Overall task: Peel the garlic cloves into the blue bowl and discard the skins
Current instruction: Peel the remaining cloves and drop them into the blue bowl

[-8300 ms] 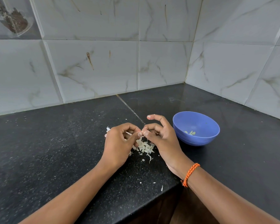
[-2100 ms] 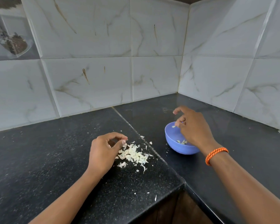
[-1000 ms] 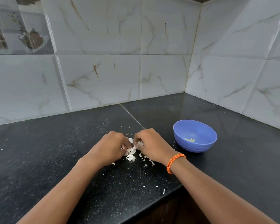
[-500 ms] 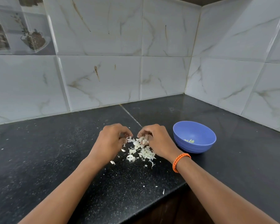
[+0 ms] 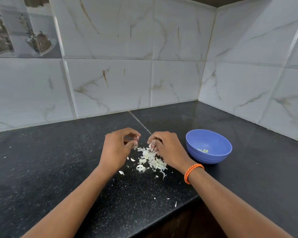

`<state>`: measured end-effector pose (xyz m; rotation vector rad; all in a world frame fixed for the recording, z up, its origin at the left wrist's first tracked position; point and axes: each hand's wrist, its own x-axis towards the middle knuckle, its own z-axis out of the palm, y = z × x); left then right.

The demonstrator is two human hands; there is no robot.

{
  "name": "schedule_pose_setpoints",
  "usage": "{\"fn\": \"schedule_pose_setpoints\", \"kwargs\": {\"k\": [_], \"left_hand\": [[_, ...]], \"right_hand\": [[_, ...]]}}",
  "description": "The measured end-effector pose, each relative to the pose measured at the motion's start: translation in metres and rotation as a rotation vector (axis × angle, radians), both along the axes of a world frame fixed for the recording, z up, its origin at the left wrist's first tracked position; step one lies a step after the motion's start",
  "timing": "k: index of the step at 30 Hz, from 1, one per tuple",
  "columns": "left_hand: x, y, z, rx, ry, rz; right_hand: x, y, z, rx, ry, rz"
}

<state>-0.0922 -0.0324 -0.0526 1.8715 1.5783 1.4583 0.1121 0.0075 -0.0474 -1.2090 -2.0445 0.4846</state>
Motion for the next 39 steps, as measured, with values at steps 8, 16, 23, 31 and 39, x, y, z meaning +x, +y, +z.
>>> {"fn": "schedule_pose_setpoints", "kwargs": {"k": [8, 16, 23, 31, 39], "left_hand": [[0.004, -0.004, 0.002, -0.052, -0.335, -0.053], [0.012, -0.005, -0.004, -0.148, -0.539, -0.155], [0.016, -0.006, -0.008, -0.139, -0.598, -0.223], [0.015, -0.008, -0.005, -0.213, -0.709, -0.381], [0.009, -0.004, -0.001, -0.311, -0.814, -0.454]], "right_hand": [[0.001, -0.005, -0.004, 0.035, 0.027, 0.01], [-0.002, -0.012, -0.005, 0.102, -0.055, 0.011], [-0.007, -0.018, -0.008, 0.08, 0.164, -0.017], [-0.01, -0.023, -0.011, -0.01, 0.337, 0.081], [-0.003, -0.026, -0.002, -0.277, 0.56, 0.232]]}}
